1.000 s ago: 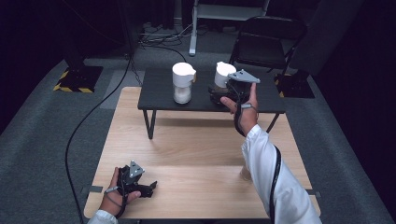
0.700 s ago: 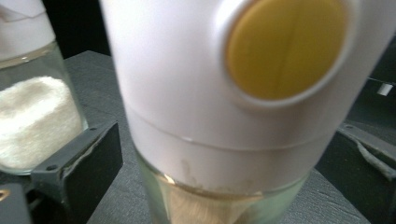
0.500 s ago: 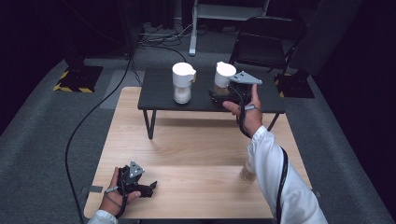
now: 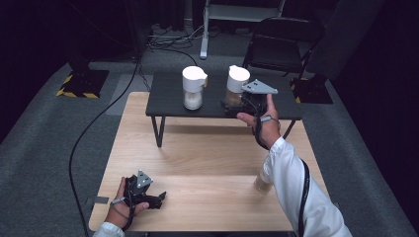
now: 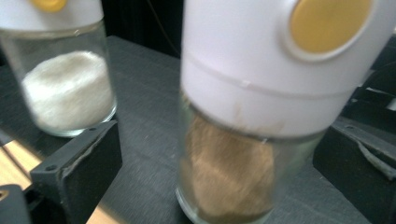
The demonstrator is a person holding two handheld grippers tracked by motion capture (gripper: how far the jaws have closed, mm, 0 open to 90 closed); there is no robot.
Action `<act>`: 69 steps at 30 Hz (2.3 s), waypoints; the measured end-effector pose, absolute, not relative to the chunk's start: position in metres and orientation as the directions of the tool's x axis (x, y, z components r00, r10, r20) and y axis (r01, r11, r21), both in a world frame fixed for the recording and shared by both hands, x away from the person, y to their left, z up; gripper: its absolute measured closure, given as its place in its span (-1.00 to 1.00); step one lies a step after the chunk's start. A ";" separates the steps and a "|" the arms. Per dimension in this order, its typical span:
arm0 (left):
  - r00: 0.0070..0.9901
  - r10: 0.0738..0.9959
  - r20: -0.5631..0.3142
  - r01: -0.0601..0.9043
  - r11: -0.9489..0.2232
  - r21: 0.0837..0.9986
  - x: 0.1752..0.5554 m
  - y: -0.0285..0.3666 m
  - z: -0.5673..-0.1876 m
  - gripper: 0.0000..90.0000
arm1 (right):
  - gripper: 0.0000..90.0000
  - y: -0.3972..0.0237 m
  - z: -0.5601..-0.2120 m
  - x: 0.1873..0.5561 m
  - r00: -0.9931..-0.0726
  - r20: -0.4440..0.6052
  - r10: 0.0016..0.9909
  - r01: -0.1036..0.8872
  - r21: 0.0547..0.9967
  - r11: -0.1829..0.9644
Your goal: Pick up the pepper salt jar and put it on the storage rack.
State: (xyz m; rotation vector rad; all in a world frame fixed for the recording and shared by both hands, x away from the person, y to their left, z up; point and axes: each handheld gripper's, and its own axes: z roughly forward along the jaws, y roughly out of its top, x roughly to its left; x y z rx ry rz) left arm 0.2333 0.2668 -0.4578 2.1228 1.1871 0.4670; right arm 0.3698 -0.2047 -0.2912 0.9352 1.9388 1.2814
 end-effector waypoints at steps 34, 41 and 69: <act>0.526 0.850 -0.005 0.617 -0.377 0.691 0.233 0.267 -0.458 -0.99 | -0.99 -0.256 -0.307 0.312 -0.613 -0.264 0.744 0.086 0.914 0.396; 0.526 0.851 -0.004 0.617 -0.378 0.690 0.233 0.267 -0.458 -0.99 | -0.99 -0.272 -0.315 0.300 -0.620 -0.275 0.735 0.081 0.909 0.408; 0.523 0.852 -0.005 0.618 -0.376 0.691 0.233 0.266 -0.458 -0.99 | -0.99 -0.326 -0.345 0.250 -0.662 -0.270 0.699 0.114 0.886 0.450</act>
